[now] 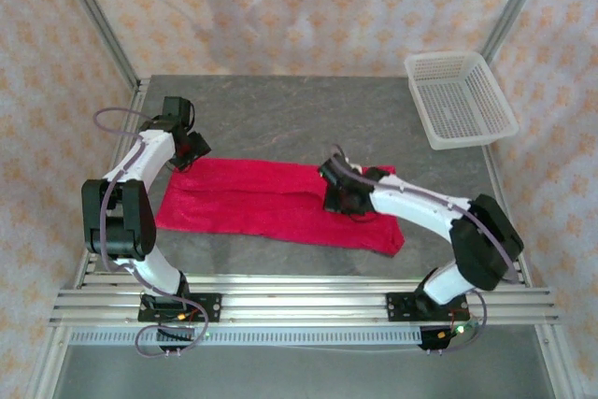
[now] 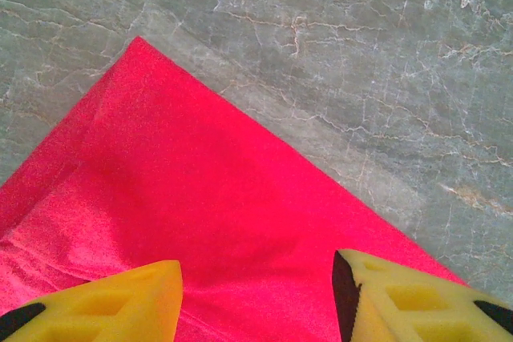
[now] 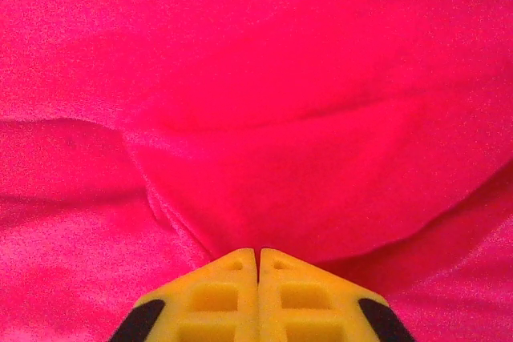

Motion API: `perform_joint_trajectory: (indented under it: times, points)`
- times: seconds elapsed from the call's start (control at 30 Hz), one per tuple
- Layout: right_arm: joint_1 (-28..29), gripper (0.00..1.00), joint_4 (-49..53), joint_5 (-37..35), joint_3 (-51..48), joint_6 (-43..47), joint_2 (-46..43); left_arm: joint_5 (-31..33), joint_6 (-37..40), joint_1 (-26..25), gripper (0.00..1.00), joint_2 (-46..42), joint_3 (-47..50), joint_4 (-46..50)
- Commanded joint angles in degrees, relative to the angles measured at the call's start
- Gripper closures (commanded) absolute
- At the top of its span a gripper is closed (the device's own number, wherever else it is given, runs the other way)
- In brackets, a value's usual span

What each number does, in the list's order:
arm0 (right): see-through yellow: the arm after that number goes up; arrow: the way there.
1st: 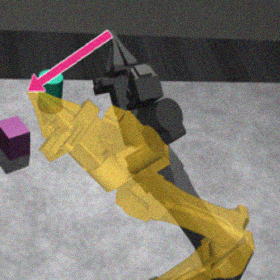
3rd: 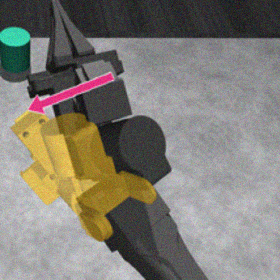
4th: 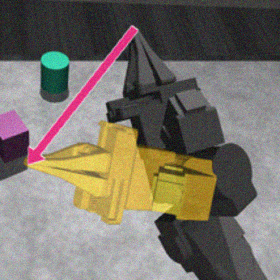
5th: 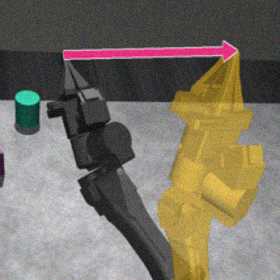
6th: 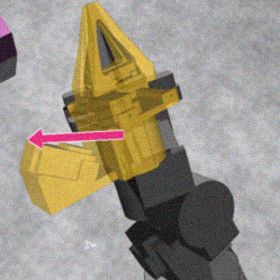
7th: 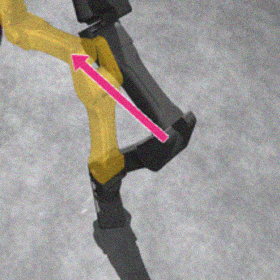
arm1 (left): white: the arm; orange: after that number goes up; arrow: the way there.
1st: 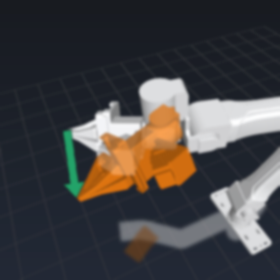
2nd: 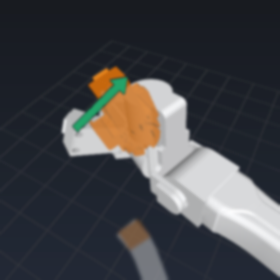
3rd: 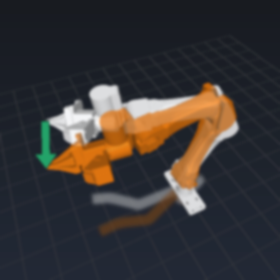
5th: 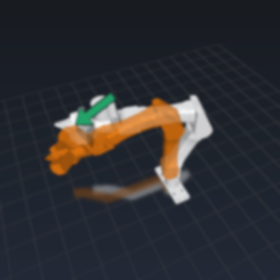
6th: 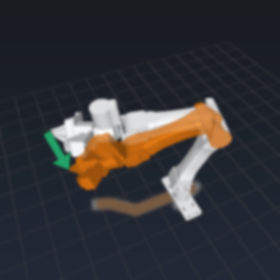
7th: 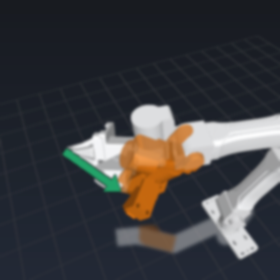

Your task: Fold the inside-out t-shirt

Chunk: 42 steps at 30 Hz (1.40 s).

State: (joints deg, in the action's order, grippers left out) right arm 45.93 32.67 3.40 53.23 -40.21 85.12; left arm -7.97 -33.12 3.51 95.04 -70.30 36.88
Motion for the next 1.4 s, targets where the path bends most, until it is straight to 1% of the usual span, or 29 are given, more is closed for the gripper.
perform_joint_trajectory:
  times: [0.0, 0.03, 0.1, 0.13, 0.23, 0.27, 0.33, 0.43, 0.47, 0.53, 0.67, 0.77, 1.0, 1.1, 1.27, 1.37]
  points:
    - [4.9, 0.86, -2.9, -7.1, -4.5, -8.8, -4.3, 0.2, -0.3, 0.4, 0.47, -1.3, 0.4, 1.1]
    - [5.5, 0.82, -2.6, -7.8, -5.1, -9.5, -5.4, -0.1, -0.1, 0.3, 0.47, -1.0, 0.2, 1.3]
    - [5.6, 0.66, -0.8, -9.6, -5.7, -10.4, -7.9, -0.3, 0.1, 0.3, 0.47, -0.2, -0.7, 1.8]
    - [5.7, 0.61, 0.4, -10.9, -5.2, -9.9, -8.8, -0.4, 0.2, 0.3, 0.47, 0.0, -1.0, 2.0]
    - [5.0, 0.48, 4.7, -16.2, -1.0, -6.7, -10.6, -1.2, -0.1, 0.1, 0.47, 0.2, -1.2, 1.7]
    - [4.1, 0.47, 5.1, -16.7, 0.5, -5.0, -10.4, -1.6, -0.2, 0.0, 0.47, 0.2, -1.2, 1.5]
    - [0.3, 0.47, 4.4, -15.4, 3.4, -2.1, -8.7, -2.1, -0.6, -0.3, 0.47, 0.5, -1.2, 1.0]
    - [-6.8, 0.47, -0.4, -13.0, 6.8, 2.7, -3.6, -3.6, -1.1, -0.6, 0.47, 2.4, -1.4, 0.1]
    - [-9.5, 0.47, -2.1, -10.5, 8.1, 4.1, -0.9, -4.3, -1.3, -0.6, 0.47, 3.4, -1.4, -0.5]
    - [-12.9, 0.47, -3.7, -7.1, 11.4, 5.8, 4.8, -5.1, -1.1, -0.5, 0.47, 5.7, -2.2, -1.2]
    - [-13.7, 0.48, -0.2, -3.7, 19.3, 8.5, 16.1, -5.1, -0.2, -0.1, 0.48, 11.6, -5.9, -0.1]
    - [-13.6, 0.49, 0.6, -2.4, 18.7, 7.6, 18.5, -6.0, -0.8, 0.7, 0.48, 14.0, -6.4, -0.9]
    - [-13.5, 0.48, 1.1, -4.1, 9.5, 5.9, 14.3, -6.7, -1.4, 2.7, 0.48, 19.4, -5.7, -2.0]
    - [-13.2, 0.48, 1.7, -4.3, 4.4, 4.7, 10.3, -6.7, -1.4, 4.1, 0.48, 20.5, -5.0, -2.2]
    - [-10.6, 0.48, 3.7, -5.6, -5.9, 0.0, -0.8, -6.7, -1.9, 6.3, 0.48, 21.1, -3.6, -2.7]
    - [-9.2, 0.48, 3.7, -6.4, -12.1, -3.4, -8.6, -6.7, -2.0, 6.3, 0.48, 21.2, -3.4, -3.1]
